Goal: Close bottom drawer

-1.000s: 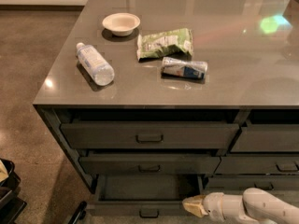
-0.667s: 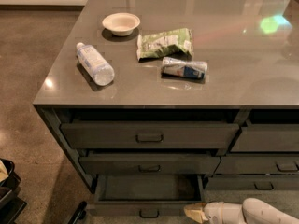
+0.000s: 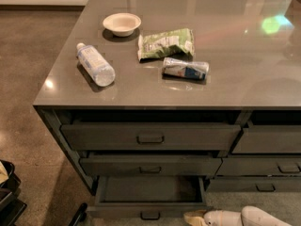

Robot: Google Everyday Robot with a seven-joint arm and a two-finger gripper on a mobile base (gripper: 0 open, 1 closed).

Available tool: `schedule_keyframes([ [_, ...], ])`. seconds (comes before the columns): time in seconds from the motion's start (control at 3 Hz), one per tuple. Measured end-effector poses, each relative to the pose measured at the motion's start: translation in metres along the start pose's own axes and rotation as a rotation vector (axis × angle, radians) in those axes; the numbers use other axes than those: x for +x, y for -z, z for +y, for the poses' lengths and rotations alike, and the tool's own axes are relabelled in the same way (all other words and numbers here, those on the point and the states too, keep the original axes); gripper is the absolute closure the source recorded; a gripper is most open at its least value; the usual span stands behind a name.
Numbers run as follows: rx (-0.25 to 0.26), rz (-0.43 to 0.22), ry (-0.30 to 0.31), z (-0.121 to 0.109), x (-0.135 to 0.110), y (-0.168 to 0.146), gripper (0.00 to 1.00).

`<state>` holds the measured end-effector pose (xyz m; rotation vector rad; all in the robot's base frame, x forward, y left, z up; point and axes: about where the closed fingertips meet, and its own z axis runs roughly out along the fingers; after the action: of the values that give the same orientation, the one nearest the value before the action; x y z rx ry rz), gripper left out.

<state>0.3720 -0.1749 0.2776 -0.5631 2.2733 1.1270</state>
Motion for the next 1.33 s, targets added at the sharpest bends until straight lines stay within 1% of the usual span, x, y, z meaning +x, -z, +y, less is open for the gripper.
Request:
schedule_keyframes([
  [0.33,-0.026,-0.02,-0.055,-0.024,0.013,-0.01,1.0],
  [0.67,-0.092,-0.045,-0.183,-0.057,0.047,-0.037,1.0],
  [1.0,-0.106,-0.079,-0.246,-0.095,0.056,-0.057,1.0],
  [1.33,-0.095,-0.103,-0.241,-0.106,0.05,-0.057,1.0],
])
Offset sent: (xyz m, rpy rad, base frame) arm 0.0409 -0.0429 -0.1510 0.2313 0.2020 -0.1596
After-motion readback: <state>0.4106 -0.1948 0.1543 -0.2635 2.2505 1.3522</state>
